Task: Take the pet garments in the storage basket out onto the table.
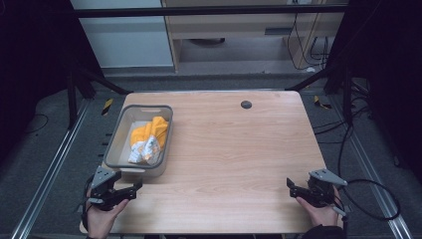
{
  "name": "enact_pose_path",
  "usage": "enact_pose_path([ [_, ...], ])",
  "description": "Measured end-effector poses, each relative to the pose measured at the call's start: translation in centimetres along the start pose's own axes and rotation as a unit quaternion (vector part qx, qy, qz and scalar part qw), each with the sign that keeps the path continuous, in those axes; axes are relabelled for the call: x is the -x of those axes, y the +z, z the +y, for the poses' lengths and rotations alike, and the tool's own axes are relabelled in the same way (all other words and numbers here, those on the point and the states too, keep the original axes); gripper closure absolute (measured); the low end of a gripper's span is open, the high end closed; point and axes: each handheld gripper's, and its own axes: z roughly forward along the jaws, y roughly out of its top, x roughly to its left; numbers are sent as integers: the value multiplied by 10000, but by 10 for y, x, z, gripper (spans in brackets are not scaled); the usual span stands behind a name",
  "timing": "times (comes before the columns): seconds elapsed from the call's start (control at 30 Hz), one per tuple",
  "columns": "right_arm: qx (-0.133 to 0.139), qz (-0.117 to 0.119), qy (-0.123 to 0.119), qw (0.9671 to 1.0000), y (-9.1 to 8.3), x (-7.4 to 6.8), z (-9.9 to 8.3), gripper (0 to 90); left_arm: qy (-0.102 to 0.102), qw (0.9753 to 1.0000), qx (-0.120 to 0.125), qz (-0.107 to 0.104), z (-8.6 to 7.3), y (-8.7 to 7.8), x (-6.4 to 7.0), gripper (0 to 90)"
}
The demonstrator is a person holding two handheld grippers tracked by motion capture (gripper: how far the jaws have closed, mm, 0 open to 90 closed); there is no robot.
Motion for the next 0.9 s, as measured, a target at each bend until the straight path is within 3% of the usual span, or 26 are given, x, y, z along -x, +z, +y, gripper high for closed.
enact_pose_path([
  [0.9,86,102,-139,9998,-1,-4,1,141,116,9994,329,-80,29,-12,7,142],
])
